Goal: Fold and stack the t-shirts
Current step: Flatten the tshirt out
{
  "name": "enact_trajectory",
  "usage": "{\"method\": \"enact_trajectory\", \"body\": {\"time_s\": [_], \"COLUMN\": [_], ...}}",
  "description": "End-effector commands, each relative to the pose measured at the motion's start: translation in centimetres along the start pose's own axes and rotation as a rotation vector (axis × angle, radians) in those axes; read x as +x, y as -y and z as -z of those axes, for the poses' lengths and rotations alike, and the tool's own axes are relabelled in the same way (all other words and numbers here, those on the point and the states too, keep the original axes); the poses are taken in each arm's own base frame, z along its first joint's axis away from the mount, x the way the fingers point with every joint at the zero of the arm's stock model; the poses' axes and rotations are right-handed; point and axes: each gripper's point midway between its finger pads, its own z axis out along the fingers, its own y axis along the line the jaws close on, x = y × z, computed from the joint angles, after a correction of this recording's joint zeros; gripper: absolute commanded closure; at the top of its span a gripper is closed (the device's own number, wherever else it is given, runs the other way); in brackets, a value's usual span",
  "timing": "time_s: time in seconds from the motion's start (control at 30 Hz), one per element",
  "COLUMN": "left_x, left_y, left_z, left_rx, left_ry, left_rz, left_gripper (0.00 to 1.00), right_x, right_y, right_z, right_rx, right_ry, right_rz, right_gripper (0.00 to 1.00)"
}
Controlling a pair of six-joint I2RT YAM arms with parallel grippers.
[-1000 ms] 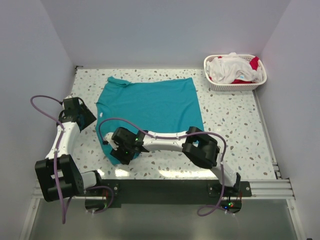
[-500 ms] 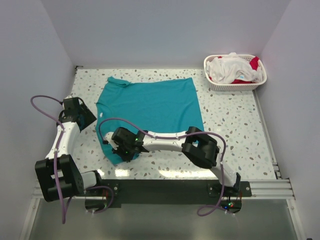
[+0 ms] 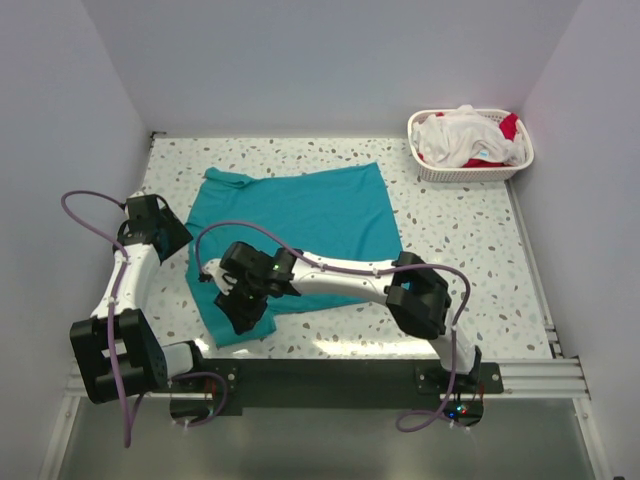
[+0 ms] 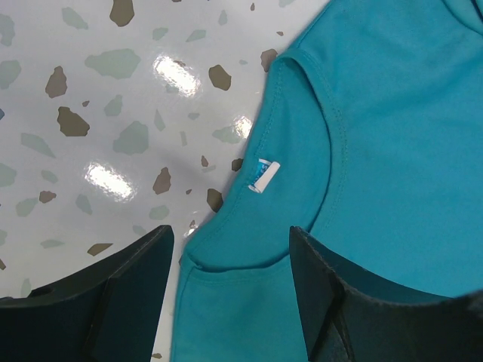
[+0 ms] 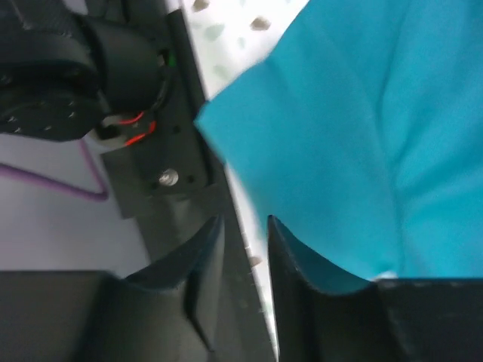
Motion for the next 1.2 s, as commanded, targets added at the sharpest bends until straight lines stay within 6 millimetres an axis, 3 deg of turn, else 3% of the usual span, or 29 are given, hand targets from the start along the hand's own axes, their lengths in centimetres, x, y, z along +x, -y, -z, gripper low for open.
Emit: {"method": "enact_trajectory", "body": {"time_s": [0.0, 0.07, 0.17, 0.2, 0.27, 0.3, 0.37, 0.43, 0.6, 0.67, 0.7, 0.77, 0.9, 1.07, 1.17], "left_x": [-0.7, -0.6, -0.4, -0.3, 0.0, 0.3, 0.8, 1.5, 4.0, 5.0, 5.9, 6.7, 8.6, 10.5, 10.9], "left_y": [0.3, 0.4, 0.6, 0.7, 0.9, 1.1, 1.5, 2.4, 3.9, 3.9, 3.9, 3.8, 3.1, 2.2, 2.2], "left_z": [-0.3, -0.3, -0.4, -0.5, -0.6, -0.7, -0.8, -0.9, -1.5, -1.8, -2.1, -2.3, -3.1, -3.4, -2.6], "left_rx": [0.022, 0.024, 0.035, 0.041, 0.060, 0.066, 0.074, 0.078, 0.078, 0.070, 0.063, 0.061, 0.040, 0.018, 0.040], "left_ry": [0.029, 0.027, 0.018, 0.012, -0.002, -0.013, -0.026, -0.039, -0.123, -0.153, -0.179, -0.203, -0.267, -0.336, -0.338], "left_rz": [-0.009, -0.012, -0.017, -0.019, -0.024, -0.029, -0.046, -0.088, -0.161, -0.179, -0.191, -0.199, -0.206, -0.214, -0.195], "left_gripper": [0.32, 0.32, 0.32, 0.32, 0.33, 0.33, 0.33, 0.33, 0.33, 0.33, 0.34, 0.34, 0.35, 0.39, 0.41], "right_x": [2.1, 2.3, 2.7, 2.9, 2.5, 3.0, 3.3, 4.3, 8.9, 10.4, 12.4, 13.6, 18.5, 23.9, 25.7], "right_y": [-3.3, -3.4, -1.2, 0.9, 2.9, 5.4, 7.9, 11.9, 20.7, 22.5, 23.8, 24.7, 26.2, 25.2, 24.2], "right_z": [1.6, 2.2, 3.3, 3.5, 4.7, 5.0, 6.0, 8.1, 14.1, 15.7, 16.3, 17.8, 19.0, 20.1, 21.7], "right_rx": [-0.146, -0.145, -0.012, 0.083, 0.161, 0.242, 0.317, 0.429, 0.705, 0.765, 0.803, 0.848, 0.911, 0.940, 0.970], "right_ry": [-0.098, -0.098, -0.081, -0.068, -0.031, -0.015, 0.015, 0.062, 0.128, 0.142, 0.135, 0.157, 0.132, 0.055, 0.058], "right_rz": [-0.072, -0.064, -0.039, -0.043, -0.065, -0.100, -0.151, -0.244, -0.476, -0.541, -0.611, -0.666, -0.828, -0.995, -1.053], "right_gripper": [0.63, 0.57, 0.55, 0.55, 0.54, 0.53, 0.52, 0.51, 0.45, 0.44, 0.44, 0.42, 0.41, 0.39, 0.37]}}
